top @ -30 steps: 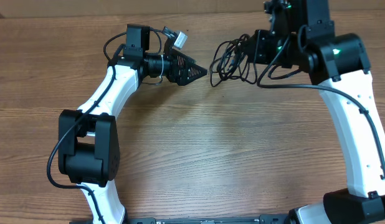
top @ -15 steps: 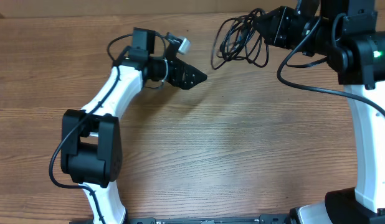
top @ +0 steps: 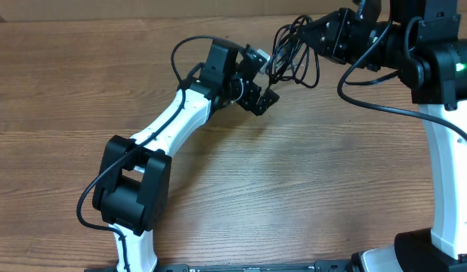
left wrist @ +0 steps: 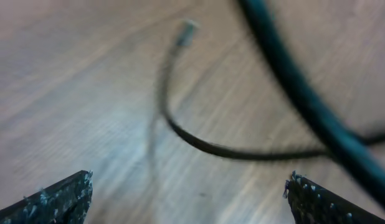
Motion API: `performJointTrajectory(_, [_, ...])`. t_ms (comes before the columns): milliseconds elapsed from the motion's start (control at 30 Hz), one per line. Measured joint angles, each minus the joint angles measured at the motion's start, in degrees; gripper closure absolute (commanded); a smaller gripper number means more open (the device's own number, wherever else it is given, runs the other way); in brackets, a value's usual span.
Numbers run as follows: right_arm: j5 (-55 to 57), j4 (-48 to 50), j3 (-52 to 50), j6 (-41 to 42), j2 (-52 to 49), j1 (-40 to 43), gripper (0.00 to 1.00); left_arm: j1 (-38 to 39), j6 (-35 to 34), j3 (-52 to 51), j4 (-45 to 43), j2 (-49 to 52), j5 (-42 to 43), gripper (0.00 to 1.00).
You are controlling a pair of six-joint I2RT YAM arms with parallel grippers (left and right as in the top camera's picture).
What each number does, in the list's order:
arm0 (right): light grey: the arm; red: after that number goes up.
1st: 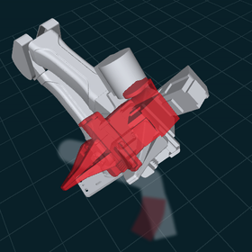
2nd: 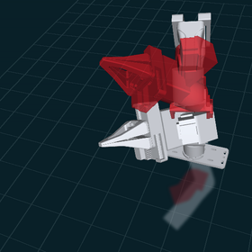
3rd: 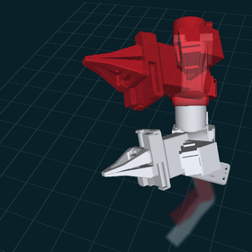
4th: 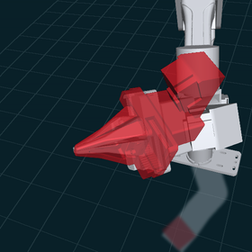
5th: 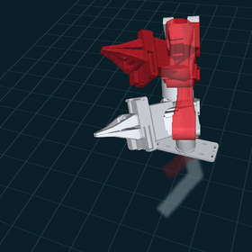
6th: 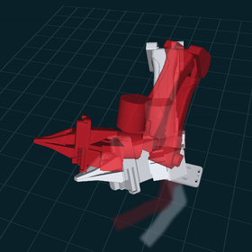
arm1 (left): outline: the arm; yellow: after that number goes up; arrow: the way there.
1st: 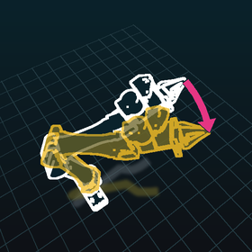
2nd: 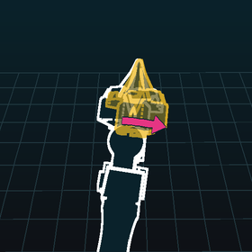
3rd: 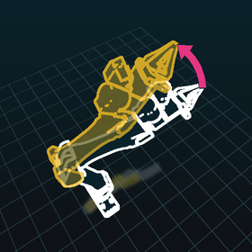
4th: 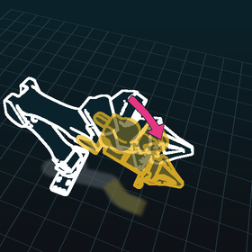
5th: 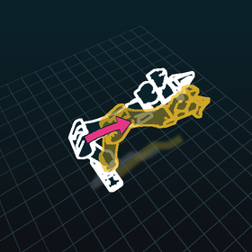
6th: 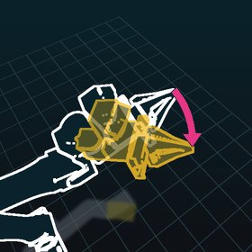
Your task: Untangle cables
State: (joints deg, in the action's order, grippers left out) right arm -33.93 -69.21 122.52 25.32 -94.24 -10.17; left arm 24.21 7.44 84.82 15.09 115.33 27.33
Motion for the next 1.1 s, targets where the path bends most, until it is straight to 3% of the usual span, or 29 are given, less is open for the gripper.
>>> performJointTrajectory(133, [-4.9, 0.1, 0.0, 0.1, 0.0, 0.0, 0.96, -1.6, -1.4, 0.0, -4.4, 0.0, -1.1, 0.00])
performJointTrajectory(333, [-11.0, 0.9, 0.0, 0.2, 0.0, 0.0, 0.96, -4.0, -4.3, -0.1, -13.9, 0.1, 4.8, 0.04])
performJointTrajectory(400, [-12.9, 1.0, 0.0, 0.2, 0.0, 0.0, 0.96, -4.3, -6.1, -0.1, -17.0, 0.1, 6.1, 0.45])
performJointTrajectory(433, [-13.4, 1.0, 0.0, 0.1, 0.0, 0.0, 0.96, -4.3, -6.9, -0.1, -17.7, 0.1, 6.7, 0.60])
performJointTrajectory(533, [-14.3, 1.0, 0.0, 0.2, 0.0, 0.0, 0.96, -4.3, -7.8, -0.1, -18.1, 0.1, 8.6, 0.94])
performJointTrajectory(800, [-15.2, 1.0, 0.0, 0.2, 0.0, 0.0, 0.96, -4.3, -9.2, -0.1, -17.3, 0.1, 10.5, 0.96])
performJointTrajectory(1100, [-12.5, 1.0, 0.0, 0.2, 0.0, 0.0, 0.96, -4.3, -7.6, -0.1, -5.7, 0.1, 9.9, 0.96])
